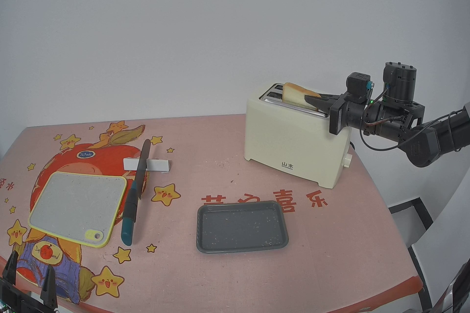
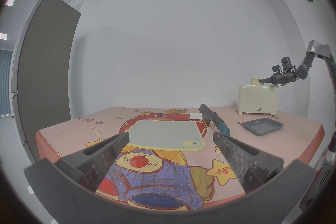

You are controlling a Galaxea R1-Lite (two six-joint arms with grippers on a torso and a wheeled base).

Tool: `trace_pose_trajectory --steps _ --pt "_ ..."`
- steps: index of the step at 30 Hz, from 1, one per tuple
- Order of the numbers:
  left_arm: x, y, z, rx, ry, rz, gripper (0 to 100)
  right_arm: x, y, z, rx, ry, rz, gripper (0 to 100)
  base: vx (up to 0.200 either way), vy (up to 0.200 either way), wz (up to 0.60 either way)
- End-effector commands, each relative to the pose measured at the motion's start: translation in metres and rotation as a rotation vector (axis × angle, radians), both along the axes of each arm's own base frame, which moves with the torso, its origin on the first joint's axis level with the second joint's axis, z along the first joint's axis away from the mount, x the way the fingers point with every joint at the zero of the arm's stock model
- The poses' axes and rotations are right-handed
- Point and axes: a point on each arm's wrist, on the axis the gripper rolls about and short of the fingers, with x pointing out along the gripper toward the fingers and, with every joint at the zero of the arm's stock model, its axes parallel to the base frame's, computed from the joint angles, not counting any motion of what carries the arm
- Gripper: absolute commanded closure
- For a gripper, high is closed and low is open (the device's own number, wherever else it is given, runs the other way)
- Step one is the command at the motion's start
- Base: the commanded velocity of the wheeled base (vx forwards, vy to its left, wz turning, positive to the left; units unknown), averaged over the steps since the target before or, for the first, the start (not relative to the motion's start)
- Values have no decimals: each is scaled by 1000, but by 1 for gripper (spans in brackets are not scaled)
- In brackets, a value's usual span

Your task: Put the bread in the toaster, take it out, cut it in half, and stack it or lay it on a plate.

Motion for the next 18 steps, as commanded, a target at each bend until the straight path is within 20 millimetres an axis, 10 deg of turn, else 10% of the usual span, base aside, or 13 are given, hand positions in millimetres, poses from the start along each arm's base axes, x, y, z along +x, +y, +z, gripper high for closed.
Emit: trace_pose_trajectory --steps 1,18 --pt "0 0 -5 0 1 -1 0 -3 -1 11 12 -34 4 100 0 0 0" --pt "0 0 -5 0 1 0 0 -25 -3 54 93 -106 20 100 0 0 0"
